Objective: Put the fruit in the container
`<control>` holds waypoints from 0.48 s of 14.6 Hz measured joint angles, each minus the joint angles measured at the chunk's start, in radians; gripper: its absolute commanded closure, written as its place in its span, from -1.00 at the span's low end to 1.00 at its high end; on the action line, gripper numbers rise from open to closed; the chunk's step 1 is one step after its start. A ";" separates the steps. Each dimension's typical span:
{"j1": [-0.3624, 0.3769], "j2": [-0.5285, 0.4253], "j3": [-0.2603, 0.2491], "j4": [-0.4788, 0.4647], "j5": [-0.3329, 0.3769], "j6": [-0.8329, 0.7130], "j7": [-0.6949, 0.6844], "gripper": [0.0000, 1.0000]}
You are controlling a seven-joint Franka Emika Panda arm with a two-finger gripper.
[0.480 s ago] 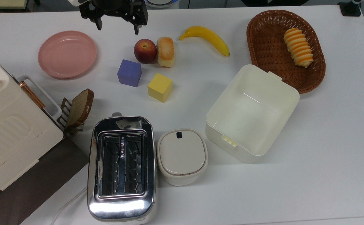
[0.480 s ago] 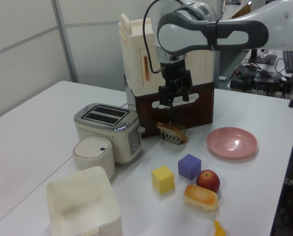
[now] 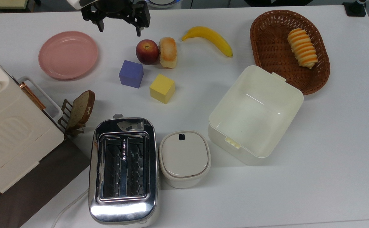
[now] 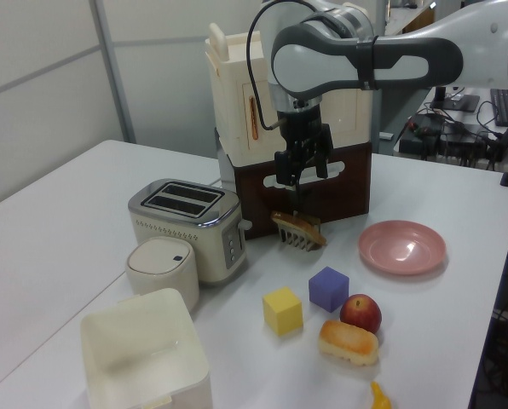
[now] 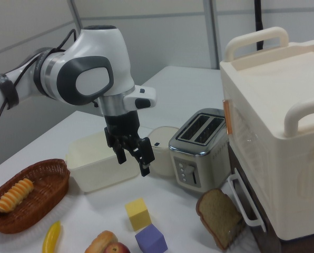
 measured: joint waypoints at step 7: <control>0.001 0.006 0.000 -0.001 0.000 0.000 0.000 -1.00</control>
